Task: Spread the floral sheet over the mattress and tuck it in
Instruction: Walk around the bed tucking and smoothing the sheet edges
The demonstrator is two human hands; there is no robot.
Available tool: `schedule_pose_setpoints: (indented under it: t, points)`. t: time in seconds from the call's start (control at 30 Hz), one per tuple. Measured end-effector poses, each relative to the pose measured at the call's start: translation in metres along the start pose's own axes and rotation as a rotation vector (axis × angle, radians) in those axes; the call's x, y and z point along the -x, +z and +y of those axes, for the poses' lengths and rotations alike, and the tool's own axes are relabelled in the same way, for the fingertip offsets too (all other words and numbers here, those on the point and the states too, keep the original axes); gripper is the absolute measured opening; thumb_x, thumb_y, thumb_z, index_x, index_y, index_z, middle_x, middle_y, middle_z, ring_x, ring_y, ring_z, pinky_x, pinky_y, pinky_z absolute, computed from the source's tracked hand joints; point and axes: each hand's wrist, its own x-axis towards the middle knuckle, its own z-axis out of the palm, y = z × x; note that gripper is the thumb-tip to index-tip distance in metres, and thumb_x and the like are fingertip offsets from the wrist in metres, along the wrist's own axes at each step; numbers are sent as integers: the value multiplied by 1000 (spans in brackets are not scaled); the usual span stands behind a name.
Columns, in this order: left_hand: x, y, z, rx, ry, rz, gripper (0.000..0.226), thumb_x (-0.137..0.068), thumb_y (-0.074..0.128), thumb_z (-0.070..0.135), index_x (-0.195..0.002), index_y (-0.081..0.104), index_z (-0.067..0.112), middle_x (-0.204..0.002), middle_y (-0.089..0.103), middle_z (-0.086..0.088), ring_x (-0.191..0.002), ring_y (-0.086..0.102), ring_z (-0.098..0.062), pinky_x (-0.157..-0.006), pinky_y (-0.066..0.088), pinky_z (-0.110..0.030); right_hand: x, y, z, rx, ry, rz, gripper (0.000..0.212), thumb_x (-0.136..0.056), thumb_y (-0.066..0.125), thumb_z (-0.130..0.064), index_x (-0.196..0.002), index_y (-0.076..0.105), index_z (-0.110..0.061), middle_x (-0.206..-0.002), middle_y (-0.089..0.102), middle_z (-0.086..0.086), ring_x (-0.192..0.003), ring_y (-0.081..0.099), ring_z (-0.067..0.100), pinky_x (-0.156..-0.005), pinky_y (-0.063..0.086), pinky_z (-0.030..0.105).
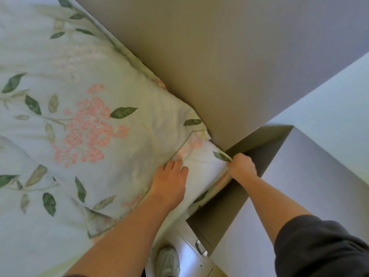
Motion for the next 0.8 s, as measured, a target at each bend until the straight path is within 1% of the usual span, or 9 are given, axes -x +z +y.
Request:
schedule_pose_setpoints:
  t: [0.13,0.2,0.33,0.43,0.53,0.6,0.63,0.7,0.8]
  points:
    - [1,9,7,-52,4,-189,66,-92,46,21,-149,13,19,-157,-12,-14,-145,-7,-35,-117,13,-50,1,-3,-6,160,7,-13,11,-93,52,-10,-100,60,-7,-92,58,9,-85,60,23,-76,52,33]
    - [5,13,5,-64,39,-207,74,-92,49,25,-151,5,21,-157,-19,-12,-145,-15,-33,-118,6,-52,4,6,-12,181,26,-67,23,-93,53,-11,-115,56,-5,-112,54,13,-86,57,22,-74,50,32]
    - [18,8,-14,-57,191,-197,64,-94,45,21,-151,16,18,-160,-8,-9,-147,-6,-25,-119,7,-46,16,19,-15,164,88,-173,54,-93,54,-14,-138,28,-2,-137,33,22,-107,53,31,-87,48,38]
    - [55,8,-41,-19,163,-232,56,-93,42,16,-147,26,15,-160,3,-9,-147,5,-23,-118,13,-44,42,26,-32,187,99,-222,54,-93,53,-17,-138,28,0,-132,41,21,-110,52,31,-86,46,38]
    - [107,-4,-79,45,42,-249,53,-94,40,15,-146,30,15,-159,10,-9,-146,11,-23,-115,20,-43,87,25,-77,361,-78,-356,20,-95,48,-19,-109,53,-4,-92,50,8,-83,50,22,-81,41,33]
    - [141,-27,-106,128,-74,-200,51,-95,41,19,-146,31,17,-158,15,-8,-144,20,-23,-111,28,-41,126,16,-120,449,-250,-375,13,-94,45,-19,-88,53,-10,-88,50,6,-80,48,21,-85,39,34]
    - [159,-43,-119,182,-136,-154,50,-96,42,21,-145,32,18,-157,19,-7,-141,26,-23,-108,32,-41,152,9,-141,454,-337,-356,13,-93,45,-20,-93,54,-11,-98,54,7,-89,52,23,-87,41,35]
    - [201,-76,-139,291,-247,-38,46,-96,43,22,-142,37,19,-153,27,-4,-137,34,-23,-104,37,-40,210,-7,-180,421,-483,-268,34,-92,43,-26,-124,48,-14,-122,53,9,-112,52,30,-94,42,40]
    - [280,-122,-166,424,-378,225,40,-96,45,22,-136,45,21,-146,38,1,-130,42,-22,-99,42,-38,313,-39,-227,351,-735,-125,45,-95,42,-32,-138,35,-21,-131,48,7,-118,49,30,-93,41,41]
